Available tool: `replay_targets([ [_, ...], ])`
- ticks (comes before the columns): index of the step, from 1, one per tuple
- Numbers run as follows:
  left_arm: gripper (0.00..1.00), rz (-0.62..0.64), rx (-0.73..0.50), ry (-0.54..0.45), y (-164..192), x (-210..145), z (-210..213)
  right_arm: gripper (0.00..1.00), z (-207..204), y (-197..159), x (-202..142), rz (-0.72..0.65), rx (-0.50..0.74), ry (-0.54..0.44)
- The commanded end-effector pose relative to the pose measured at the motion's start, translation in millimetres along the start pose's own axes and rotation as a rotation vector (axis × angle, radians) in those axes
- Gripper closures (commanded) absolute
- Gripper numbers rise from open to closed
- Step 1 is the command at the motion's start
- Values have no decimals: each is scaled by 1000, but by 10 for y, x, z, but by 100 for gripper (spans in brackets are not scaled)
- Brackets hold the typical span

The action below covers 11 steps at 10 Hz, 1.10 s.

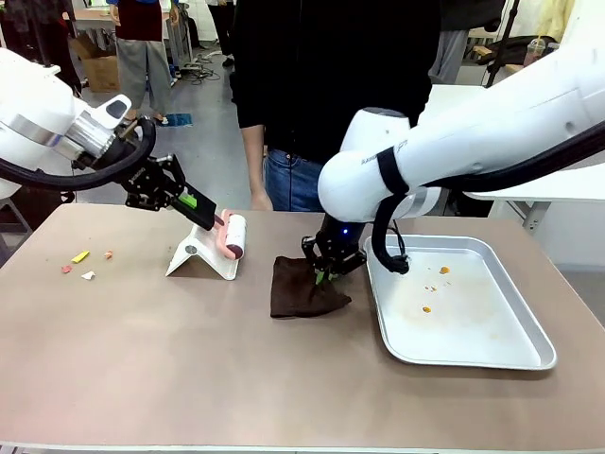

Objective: Clean the surface of the table.
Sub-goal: Hold the Lint Roller with your left hand and the towel with your right hand.

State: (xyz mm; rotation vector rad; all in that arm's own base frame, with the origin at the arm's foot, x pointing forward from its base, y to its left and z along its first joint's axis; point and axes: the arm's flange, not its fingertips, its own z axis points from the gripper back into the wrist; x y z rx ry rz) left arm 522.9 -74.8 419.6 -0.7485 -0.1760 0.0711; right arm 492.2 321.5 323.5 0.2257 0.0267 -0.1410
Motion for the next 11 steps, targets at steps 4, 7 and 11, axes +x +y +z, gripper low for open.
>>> replay_targets([
  [4,100,-109,-226,-47,-176,-516,728,100,861,-925,-280,91,599,-61],
  [7,85,-125,-360,-73,168,-896,1393,100,1163,-1714,-597,227,901,-118],
  [11,85,-194,-492,20,1024,-1003,2119,100,1431,-2848,-893,313,1174,-110],
])
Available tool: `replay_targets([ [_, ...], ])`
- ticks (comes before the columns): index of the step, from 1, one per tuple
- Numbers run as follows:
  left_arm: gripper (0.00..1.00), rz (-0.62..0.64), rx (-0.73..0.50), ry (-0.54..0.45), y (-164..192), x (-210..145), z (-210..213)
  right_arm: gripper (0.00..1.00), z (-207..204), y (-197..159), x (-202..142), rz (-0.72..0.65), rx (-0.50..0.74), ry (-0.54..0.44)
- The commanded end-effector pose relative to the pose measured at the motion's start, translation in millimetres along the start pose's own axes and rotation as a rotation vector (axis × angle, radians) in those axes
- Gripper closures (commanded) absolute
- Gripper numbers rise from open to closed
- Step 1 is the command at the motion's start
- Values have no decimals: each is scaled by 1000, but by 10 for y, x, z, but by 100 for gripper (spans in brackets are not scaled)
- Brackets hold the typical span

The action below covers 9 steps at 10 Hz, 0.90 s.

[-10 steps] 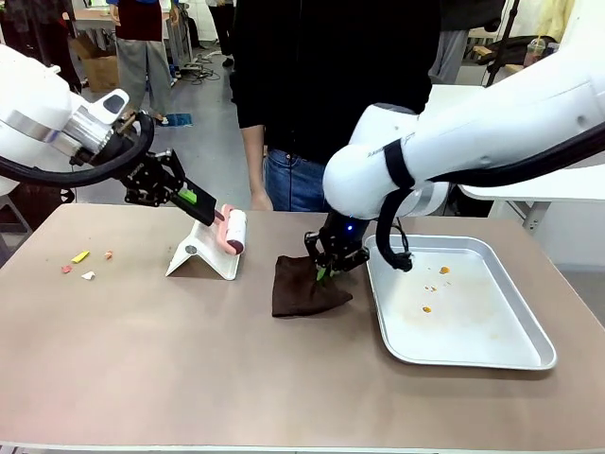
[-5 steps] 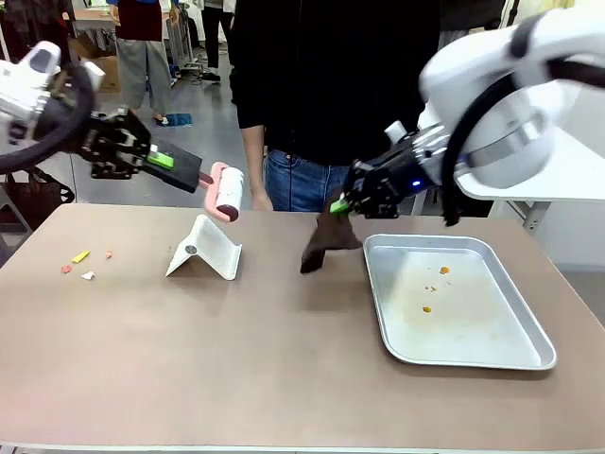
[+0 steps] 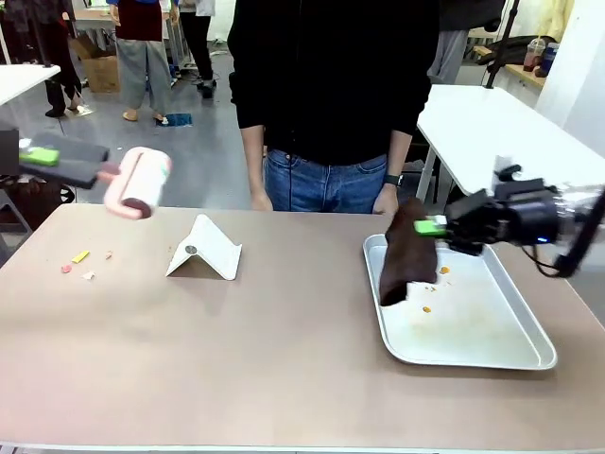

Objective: Clean the surface of the table.
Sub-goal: Hold the Lint Roller with your left hand and the towel with your right hand.

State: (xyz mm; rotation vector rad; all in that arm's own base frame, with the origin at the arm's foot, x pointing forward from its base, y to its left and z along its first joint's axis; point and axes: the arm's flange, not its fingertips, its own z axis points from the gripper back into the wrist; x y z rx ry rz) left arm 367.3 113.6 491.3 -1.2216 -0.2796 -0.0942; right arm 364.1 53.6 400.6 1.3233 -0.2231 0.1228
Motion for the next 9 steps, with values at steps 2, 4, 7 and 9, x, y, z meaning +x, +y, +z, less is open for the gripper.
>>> replay_targets([
  [2,85,-1,27,76,322,101,414,100,721,-90,-10,-65,106,-72],
  [4,85,101,87,14,483,-43,683,100,1213,-268,-56,-197,117,-141],
  [7,85,143,-36,-158,696,-236,893,100,1580,-584,-310,-226,200,-227],
  [9,85,200,-74,-199,791,-178,872,100,1582,-624,-373,-234,201,-258],
])
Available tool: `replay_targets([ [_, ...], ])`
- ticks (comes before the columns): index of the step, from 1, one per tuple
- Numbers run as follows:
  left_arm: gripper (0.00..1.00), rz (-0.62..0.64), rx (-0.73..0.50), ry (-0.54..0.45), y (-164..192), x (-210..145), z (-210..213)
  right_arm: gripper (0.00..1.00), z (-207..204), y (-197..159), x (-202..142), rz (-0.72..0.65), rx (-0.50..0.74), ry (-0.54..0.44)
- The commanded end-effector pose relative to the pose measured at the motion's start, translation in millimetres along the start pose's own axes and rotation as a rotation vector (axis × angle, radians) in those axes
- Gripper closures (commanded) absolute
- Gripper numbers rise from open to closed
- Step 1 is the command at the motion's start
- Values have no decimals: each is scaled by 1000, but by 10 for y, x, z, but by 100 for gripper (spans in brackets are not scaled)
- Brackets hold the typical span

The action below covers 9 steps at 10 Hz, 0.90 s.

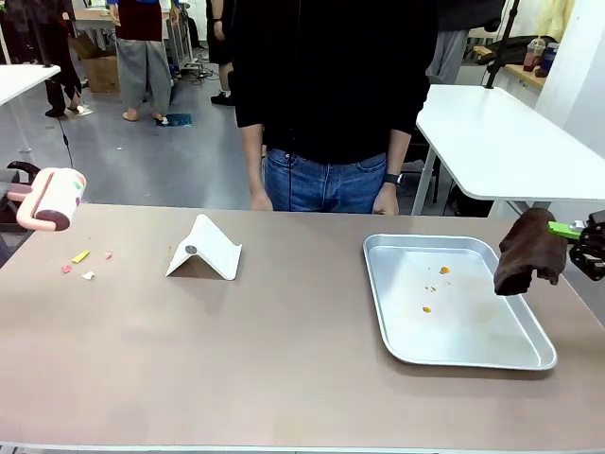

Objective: Clean the surface of the table.
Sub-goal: Hold the Lint Roller with your left hand and the towel with your right hand.

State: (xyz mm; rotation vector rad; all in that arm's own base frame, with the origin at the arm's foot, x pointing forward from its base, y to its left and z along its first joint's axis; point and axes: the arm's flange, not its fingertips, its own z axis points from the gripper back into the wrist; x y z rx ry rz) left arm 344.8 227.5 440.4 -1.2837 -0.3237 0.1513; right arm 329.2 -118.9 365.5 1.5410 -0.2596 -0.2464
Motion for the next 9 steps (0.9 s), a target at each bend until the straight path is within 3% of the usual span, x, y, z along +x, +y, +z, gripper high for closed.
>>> replay_targets([
  [1,85,-24,30,22,-35,-12,37,100,-35,30,1,8,-6,9],
  [9,85,-24,30,22,-35,-12,37,100,-35,30,1,8,-6,9],
])
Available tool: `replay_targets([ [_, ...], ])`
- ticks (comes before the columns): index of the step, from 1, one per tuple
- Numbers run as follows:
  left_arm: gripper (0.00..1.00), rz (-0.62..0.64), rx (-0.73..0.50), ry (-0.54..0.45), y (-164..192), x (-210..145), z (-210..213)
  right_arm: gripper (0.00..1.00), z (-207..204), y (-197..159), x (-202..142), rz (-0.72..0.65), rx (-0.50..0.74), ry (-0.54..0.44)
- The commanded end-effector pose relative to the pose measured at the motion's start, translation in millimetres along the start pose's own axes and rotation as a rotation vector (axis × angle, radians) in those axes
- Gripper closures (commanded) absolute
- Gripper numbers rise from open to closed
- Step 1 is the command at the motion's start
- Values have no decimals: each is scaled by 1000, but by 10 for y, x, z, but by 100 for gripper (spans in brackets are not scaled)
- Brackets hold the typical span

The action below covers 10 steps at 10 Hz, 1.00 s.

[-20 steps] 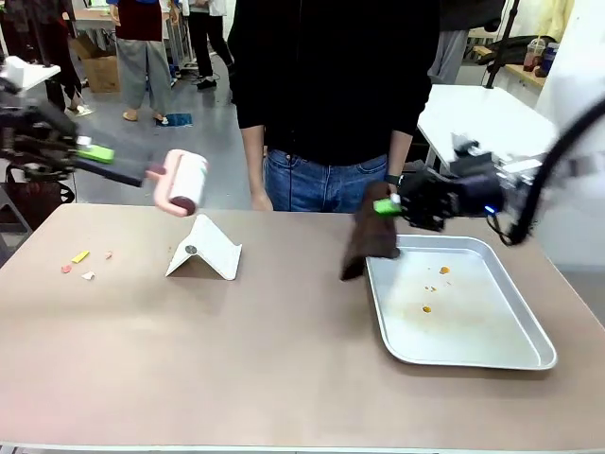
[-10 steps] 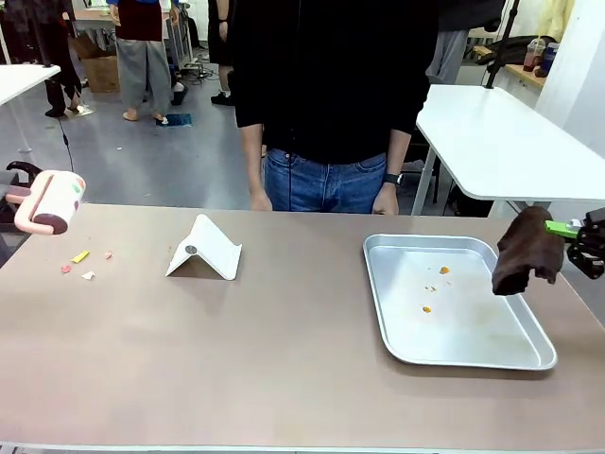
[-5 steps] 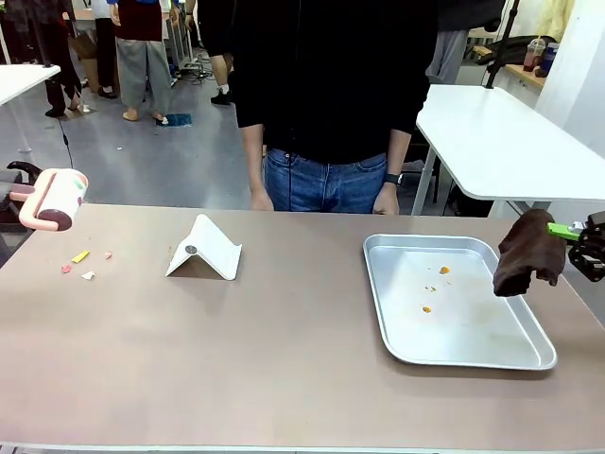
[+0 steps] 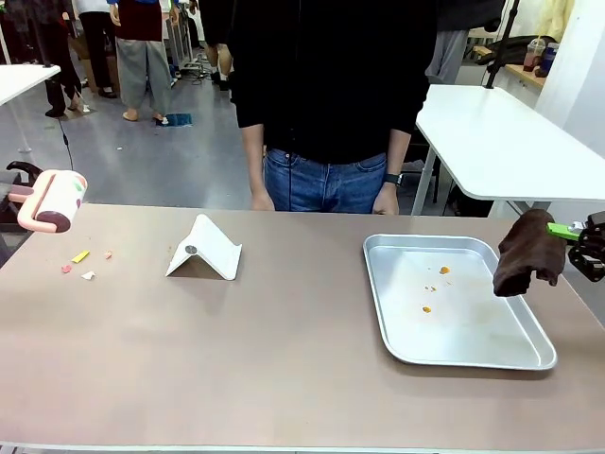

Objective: Clean the surface of the table.
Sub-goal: Hold the Lint Roller with your left hand and the towel with your right hand, then if a person points to the right, clean the right side of the table with your right hand, and if they point to the left, clean the left side with your left hand.

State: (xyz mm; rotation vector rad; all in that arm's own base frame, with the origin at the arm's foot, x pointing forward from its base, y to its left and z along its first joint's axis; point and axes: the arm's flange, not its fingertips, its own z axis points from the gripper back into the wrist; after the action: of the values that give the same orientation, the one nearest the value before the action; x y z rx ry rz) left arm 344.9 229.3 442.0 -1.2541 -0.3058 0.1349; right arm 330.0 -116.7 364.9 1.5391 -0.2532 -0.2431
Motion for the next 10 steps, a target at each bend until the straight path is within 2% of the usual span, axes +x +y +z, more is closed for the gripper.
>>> replay_targets([
  [1,85,-17,1,0,-24,-21,17,100,-12,35,0,10,-3,2],
  [10,85,-17,1,0,-24,-21,17,100,-12,35,0,10,-3,2],
])
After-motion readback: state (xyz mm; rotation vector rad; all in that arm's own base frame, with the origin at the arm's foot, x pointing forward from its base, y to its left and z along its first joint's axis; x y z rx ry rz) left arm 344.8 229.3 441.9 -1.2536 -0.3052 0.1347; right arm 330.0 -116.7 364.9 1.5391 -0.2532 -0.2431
